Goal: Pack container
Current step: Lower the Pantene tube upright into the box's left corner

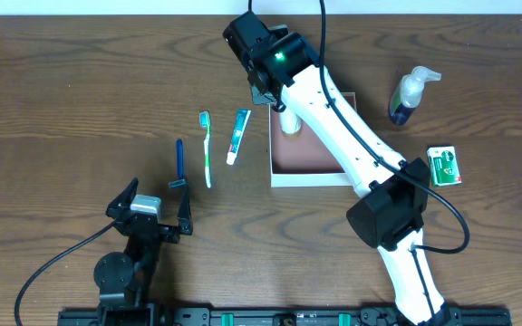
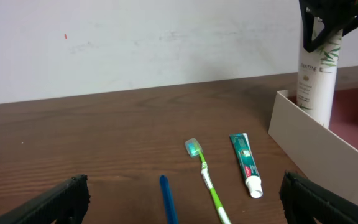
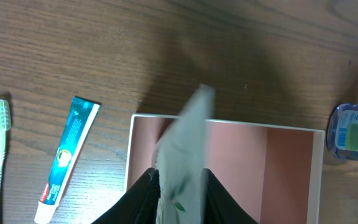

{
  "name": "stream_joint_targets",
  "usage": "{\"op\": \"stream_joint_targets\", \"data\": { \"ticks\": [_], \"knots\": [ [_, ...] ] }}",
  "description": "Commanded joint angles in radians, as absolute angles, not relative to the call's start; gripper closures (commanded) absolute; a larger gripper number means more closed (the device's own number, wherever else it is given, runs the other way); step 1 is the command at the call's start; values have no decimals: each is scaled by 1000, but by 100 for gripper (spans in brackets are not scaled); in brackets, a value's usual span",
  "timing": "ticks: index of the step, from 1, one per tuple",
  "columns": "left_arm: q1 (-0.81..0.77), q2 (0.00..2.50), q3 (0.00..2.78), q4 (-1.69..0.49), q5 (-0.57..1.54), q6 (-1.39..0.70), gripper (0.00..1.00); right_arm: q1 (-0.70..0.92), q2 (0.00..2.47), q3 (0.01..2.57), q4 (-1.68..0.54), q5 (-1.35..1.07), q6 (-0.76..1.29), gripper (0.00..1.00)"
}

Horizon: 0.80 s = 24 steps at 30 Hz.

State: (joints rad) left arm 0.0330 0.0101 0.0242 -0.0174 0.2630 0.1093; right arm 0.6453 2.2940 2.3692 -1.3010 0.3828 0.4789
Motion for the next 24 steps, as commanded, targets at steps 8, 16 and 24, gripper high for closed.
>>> {"op": "stream_joint_targets", "data": {
  "ticks": [8,16,24],
  "knots": [
    [38,5,4,-47,280,119,2,640,2306,2373,-1306,400,445,96],
    [38,5,4,-48,280,119,2,640,2269,2373,-1316,400,439,99],
    [38,5,4,-47,280,119,2,640,2198,2374,-1328,331,424,99]
  ]
}}
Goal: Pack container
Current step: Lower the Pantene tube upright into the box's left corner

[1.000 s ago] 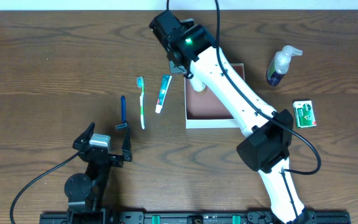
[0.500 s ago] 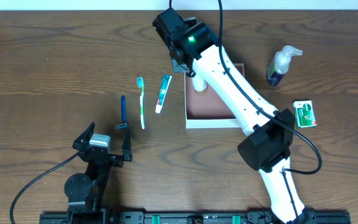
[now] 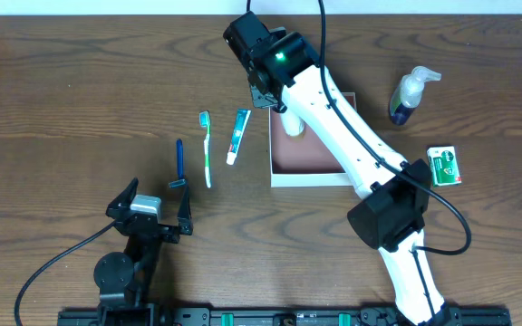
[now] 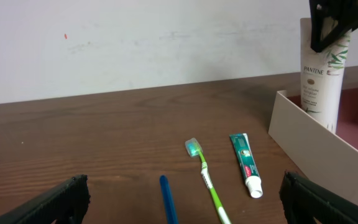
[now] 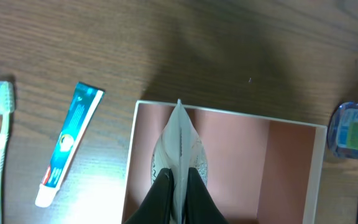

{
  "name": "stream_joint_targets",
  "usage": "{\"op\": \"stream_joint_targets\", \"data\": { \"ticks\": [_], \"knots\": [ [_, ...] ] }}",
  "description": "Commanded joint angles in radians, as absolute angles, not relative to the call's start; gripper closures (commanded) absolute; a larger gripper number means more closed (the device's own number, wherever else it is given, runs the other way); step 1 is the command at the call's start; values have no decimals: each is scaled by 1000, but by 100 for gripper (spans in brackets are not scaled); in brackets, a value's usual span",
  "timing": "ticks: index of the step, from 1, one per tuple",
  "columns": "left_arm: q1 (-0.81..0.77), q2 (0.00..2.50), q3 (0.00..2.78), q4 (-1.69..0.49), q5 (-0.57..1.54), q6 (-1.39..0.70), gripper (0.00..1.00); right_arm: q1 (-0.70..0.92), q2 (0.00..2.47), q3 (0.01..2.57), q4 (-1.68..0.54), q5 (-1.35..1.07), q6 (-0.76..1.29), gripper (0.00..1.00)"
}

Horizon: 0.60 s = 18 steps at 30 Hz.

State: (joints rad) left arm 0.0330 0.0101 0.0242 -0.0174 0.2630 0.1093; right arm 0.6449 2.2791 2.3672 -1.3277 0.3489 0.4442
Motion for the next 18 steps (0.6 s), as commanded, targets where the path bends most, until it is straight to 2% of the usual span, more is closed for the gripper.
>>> {"op": "stream_joint_targets", "data": {
  "ticks": [1,18],
  "knots": [
    [38,5,4,-47,280,119,2,640,2196,2374,-1328,318,419,99],
    [38,5,4,-47,280,119,2,583,2193,2374,-1350,278,411,99]
  ]
}}
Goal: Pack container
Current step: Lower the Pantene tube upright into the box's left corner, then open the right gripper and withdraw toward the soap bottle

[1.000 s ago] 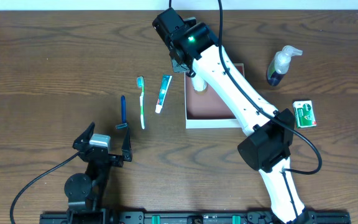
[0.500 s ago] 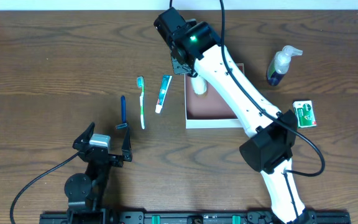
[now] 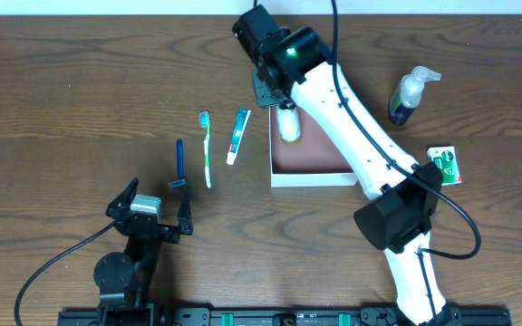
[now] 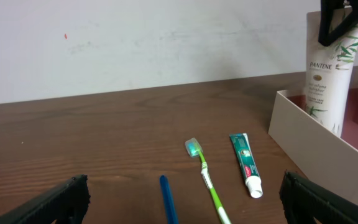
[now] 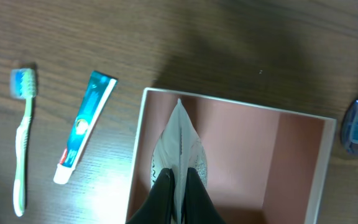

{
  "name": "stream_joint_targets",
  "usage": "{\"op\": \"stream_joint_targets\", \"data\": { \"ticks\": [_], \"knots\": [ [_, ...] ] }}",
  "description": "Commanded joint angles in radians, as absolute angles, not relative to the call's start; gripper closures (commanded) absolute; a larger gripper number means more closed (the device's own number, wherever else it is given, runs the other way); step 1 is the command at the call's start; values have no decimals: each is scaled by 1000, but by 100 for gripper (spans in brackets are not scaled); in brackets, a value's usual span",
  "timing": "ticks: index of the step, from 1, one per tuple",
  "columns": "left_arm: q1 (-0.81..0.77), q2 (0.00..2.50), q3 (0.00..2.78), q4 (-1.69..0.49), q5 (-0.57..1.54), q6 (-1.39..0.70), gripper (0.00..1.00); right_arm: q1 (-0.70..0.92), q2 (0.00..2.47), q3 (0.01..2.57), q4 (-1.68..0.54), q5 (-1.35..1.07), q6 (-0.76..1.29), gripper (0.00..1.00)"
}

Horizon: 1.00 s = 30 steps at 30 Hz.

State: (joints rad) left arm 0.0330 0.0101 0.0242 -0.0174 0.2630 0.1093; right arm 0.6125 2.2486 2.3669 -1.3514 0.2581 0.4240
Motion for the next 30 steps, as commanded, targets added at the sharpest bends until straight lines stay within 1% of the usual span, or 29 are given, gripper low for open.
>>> {"op": "stream_joint_targets", "data": {
  "ticks": [1,7,19,30],
  "knots": [
    [38,5,4,-47,280,119,2,577,2193,2374,-1349,270,410,99],
    [38,5,4,-47,280,119,2,534,2194,2374,-1345,167,410,99],
    [38,5,4,-47,280,119,2,520,2194,2374,-1322,115,410,98],
    [38,5,4,-48,280,119,2,517,2194,2374,-1292,116,410,98]
  ]
}}
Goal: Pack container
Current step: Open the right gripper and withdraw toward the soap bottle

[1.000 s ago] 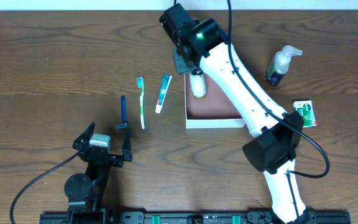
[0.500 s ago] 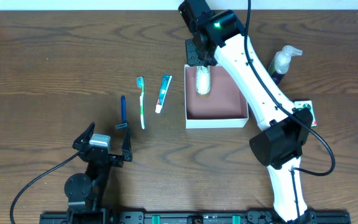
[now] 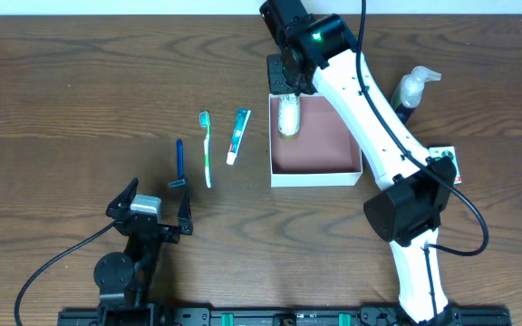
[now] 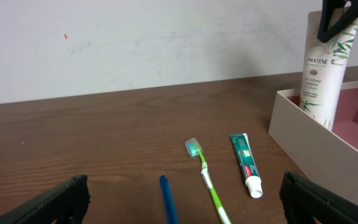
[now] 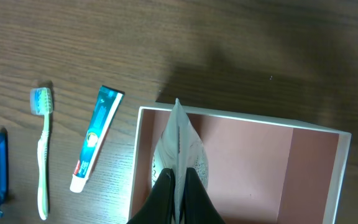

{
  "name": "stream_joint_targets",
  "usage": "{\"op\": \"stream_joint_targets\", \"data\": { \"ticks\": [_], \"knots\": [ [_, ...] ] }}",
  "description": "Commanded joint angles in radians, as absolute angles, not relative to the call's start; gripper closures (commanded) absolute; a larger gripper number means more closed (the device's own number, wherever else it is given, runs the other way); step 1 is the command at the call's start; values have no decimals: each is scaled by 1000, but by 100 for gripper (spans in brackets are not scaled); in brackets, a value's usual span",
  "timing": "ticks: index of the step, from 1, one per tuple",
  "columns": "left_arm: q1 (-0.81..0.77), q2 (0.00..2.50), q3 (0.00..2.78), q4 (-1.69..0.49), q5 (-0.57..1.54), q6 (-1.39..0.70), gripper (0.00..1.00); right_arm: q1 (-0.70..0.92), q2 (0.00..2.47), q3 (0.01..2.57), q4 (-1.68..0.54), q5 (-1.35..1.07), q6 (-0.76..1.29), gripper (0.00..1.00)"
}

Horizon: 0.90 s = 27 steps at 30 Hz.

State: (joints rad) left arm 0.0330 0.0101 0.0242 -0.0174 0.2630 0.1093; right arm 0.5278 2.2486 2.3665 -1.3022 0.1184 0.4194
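Observation:
A white Pantene tube stands upright in the far-left corner of the white box with a pink floor. My right gripper is shut on the tube's crimped top edge. The tube rises above the box wall in the left wrist view. Left of the box lie a toothpaste tube, a green toothbrush and a blue razor. My left gripper rests open near the table's front, short of these.
A pump bottle stands right of the box. A small green packet lies partly under the right arm near the box's right side. A pale wall stands beyond the table's far edge.
My right gripper, still shut on the tube, has shifted a little farther back and to the right. The tube now stands by the box's far-left corner. The left arm is unchanged.
At first my right gripper held the tube tilted over the box's left wall. Then the tube stood upright inside the box by its left wall. It stayed gripped and now stands a little farther back in the box.

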Motion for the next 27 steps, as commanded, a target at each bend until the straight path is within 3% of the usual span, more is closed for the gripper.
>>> {"op": "stream_joint_targets", "data": {
  "ticks": [1,20,27],
  "knots": [
    [38,5,4,-48,280,119,2,517,2194,2374,-1289,117,407,97],
    [38,5,4,-48,280,119,2,517,2194,2374,-1272,123,402,92],
    [38,5,4,-47,280,119,2,517,2194,2374,-1272,123,402,85]
  ]
}}
